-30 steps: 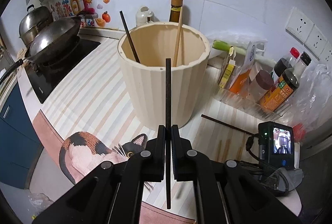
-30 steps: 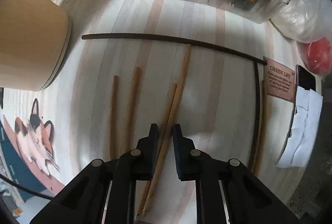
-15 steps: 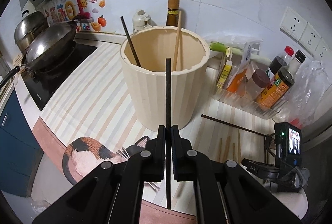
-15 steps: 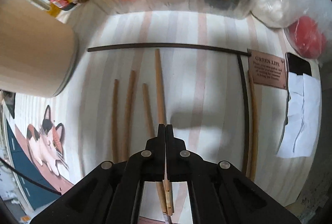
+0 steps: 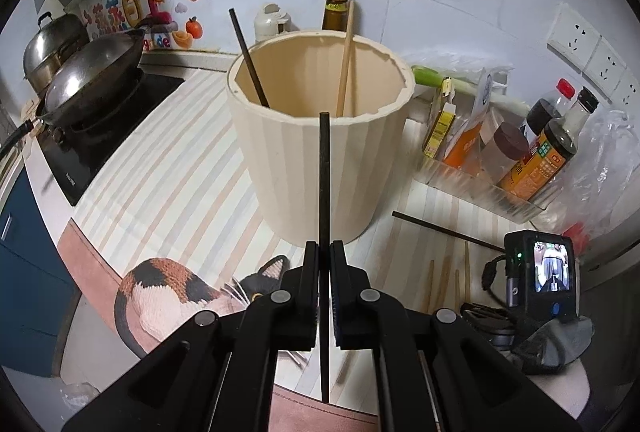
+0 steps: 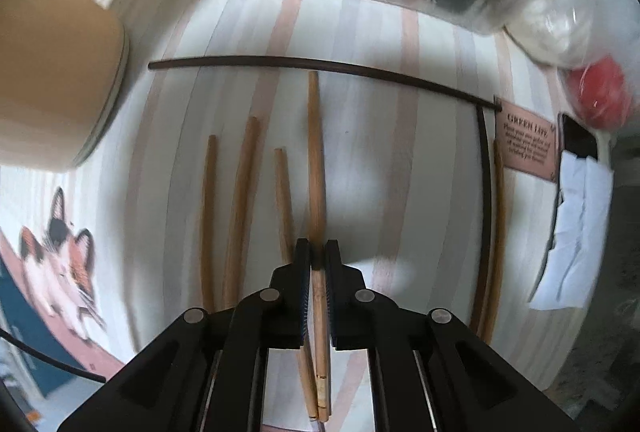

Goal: Organize utensils
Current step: 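Carry both held chopsticks up over the cream holder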

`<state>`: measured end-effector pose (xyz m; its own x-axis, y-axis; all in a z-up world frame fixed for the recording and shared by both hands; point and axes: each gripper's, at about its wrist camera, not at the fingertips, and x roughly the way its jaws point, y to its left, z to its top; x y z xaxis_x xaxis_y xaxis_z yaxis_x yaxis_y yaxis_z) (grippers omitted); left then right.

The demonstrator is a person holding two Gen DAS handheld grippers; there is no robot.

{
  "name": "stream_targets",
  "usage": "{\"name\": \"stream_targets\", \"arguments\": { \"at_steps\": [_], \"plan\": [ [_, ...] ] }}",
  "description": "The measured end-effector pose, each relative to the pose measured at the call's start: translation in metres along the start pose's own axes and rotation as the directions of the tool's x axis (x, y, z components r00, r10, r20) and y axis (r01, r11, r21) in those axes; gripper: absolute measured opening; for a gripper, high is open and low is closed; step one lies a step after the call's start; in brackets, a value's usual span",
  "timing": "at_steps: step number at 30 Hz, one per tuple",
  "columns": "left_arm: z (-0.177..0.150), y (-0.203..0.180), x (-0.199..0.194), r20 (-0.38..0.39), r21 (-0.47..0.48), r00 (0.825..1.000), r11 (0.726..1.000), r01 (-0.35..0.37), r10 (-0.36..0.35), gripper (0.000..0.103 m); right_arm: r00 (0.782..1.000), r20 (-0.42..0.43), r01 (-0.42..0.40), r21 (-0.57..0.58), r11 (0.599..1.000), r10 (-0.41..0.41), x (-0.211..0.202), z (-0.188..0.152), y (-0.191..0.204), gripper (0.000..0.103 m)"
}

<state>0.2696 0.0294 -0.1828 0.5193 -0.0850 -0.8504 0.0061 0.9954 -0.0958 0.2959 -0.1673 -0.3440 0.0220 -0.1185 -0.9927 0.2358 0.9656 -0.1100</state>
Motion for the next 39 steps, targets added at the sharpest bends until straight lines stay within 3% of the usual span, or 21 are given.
{"name": "stream_targets", "arguments": {
  "at_steps": [4,7,10,14,20,24,28,33,39],
  "plan": [
    [-0.002,0.004,-0.007,0.009,0.005,1.000,1.000,0.000,0.000,0.003,0.998,0.040,-0.059,0.034,0.998,0.058,-0.007,-0.014,-0.008,0.006],
    [-0.002,0.009,-0.018,0.023,-0.006,1.000,1.000,0.008,-0.008,0.003,0.987,0.125,-0.105,0.030,0.994,0.100,-0.035,-0.032,-0.023,0.006],
    [-0.002,0.012,-0.033,0.042,-0.014,0.999,1.000,0.022,-0.022,0.003,0.965,0.211,-0.164,0.017,0.986,0.157,-0.068,-0.046,-0.032,0.006],
    [0.002,0.015,-0.061,0.077,-0.020,0.996,0.998,0.057,-0.055,0.003,0.914,0.339,-0.236,-0.006,0.972,0.224,-0.119,-0.049,-0.040,0.006],
    [0.037,0.019,-0.125,0.193,-0.024,0.972,0.990,0.140,-0.133,0.003,0.776,0.522,-0.360,-0.096,0.928,0.355,-0.217,-0.038,-0.022,0.006],
    [0.072,0.022,-0.154,0.263,-0.026,0.951,0.984,0.177,-0.164,0.003,0.676,0.586,-0.421,-0.190,0.887,0.447,-0.277,-0.013,-0.001,0.006],
    [0.118,0.029,-0.167,0.322,-0.030,0.936,0.986,0.161,-0.143,0.003,0.621,0.630,-0.411,-0.246,0.878,0.467,-0.313,0.022,0.028,0.006],
    [0.173,0.035,-0.148,0.337,-0.044,0.937,0.993,0.107,-0.086,0.003,0.602,0.636,-0.408,-0.276,0.871,0.483,-0.326,0.072,0.063,0.006],
    [0.208,0.040,-0.091,0.272,-0.071,0.961,0.995,0.075,-0.053,0.003,0.630,0.610,-0.384,-0.294,0.875,0.481,-0.301,0.118,0.103,0.006]
  ]
}}
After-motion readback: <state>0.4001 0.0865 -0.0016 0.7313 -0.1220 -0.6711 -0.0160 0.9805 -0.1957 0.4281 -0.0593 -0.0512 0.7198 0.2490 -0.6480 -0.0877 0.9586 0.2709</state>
